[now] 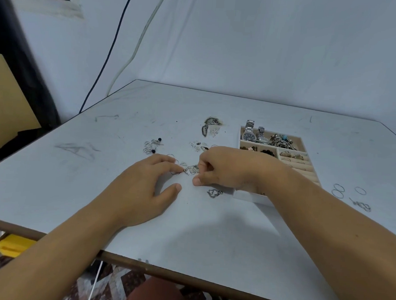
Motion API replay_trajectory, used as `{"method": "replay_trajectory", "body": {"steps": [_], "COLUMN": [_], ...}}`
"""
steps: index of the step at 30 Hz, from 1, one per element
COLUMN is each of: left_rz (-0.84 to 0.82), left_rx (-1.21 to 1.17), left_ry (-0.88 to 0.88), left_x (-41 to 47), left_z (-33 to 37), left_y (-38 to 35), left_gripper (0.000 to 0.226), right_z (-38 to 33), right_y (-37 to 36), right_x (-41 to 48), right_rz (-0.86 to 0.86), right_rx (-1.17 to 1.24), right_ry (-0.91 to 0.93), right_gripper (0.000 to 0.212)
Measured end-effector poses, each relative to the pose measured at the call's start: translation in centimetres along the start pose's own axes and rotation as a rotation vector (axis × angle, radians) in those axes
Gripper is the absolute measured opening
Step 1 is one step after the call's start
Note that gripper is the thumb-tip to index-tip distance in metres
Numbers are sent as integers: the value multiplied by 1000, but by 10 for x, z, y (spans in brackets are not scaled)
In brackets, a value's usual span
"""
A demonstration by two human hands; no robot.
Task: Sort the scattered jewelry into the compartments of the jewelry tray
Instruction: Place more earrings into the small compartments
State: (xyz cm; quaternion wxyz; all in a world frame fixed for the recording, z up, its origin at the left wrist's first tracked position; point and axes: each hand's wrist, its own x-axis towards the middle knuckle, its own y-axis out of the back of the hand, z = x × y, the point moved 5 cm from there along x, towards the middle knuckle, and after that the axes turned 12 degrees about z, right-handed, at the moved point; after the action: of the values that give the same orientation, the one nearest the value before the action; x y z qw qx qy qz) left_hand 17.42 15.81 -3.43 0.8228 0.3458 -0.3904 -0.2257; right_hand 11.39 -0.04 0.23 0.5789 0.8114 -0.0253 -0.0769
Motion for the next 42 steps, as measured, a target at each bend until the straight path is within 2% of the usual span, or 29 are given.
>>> {"method": "replay_trajectory", "body": {"steps": [3,8,12,19,24,27,30,35,42], "left_rz": [-1,-1,-3,-9,98,85,-13,-149,-267], "left_rx": [7,15,28,28,-5,-5,34,61,7], "left_ry": [-1,-2,-12,-29,-138,-211,-257,-224,-72], "left_x": [0,0,-1,-1,1,4,9,23,37], "left_z": [0,0,-1,1,17,32,47,65,67], "left_y": [0,0,0,0,9,8,-2,-18,-28], "left_gripper": [43,43,45,48,34,29,34,42,17], "right_z": [0,4,20,47,48,47,46,47,55], "right_y": [4,20,33,33,23,20,18,20,25], "right_x": [-7,-20,-39,-63,-67,-67,-67,-68,-70], "right_rz": [58,285,373,457,515,528,556,626,640], "right_rx": [17,126,242,514,657,748,735,543,550], "right_ry": [49,102,65,2,-10,-21,-4,55,60], "right_gripper": [31,17,4,20,18,14,16,20,11]}}
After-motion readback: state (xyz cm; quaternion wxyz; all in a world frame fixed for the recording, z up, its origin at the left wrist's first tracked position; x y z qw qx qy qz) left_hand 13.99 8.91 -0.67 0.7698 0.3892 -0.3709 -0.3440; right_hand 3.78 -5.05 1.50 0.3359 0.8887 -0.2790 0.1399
